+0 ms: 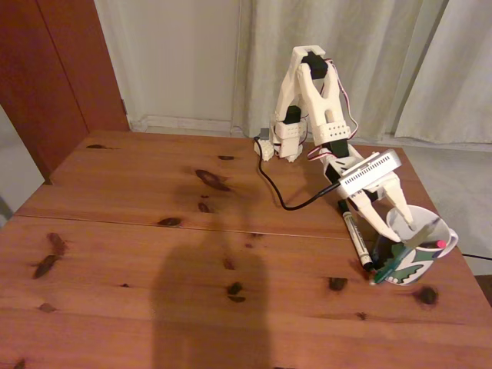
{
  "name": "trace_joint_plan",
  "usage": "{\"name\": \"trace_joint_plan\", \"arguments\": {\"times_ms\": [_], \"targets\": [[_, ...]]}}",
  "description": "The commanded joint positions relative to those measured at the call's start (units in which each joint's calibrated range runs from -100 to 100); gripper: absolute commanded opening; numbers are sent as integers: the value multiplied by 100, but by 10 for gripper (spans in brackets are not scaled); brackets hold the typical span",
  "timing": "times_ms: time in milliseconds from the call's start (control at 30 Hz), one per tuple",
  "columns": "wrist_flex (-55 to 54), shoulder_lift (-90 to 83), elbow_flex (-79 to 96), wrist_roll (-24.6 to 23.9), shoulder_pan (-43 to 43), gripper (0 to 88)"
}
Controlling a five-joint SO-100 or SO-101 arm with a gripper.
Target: Clean up the desk and place the pens and markers into the cup
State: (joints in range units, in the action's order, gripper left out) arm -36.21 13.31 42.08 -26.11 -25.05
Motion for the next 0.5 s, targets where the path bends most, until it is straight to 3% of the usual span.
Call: {"name": "trace_joint_plan", "arguments": {"times_ms": [0,467], "targets": [[-91,-259,-78,44,112,100],[-74,-863,30,44,201,97]]}}
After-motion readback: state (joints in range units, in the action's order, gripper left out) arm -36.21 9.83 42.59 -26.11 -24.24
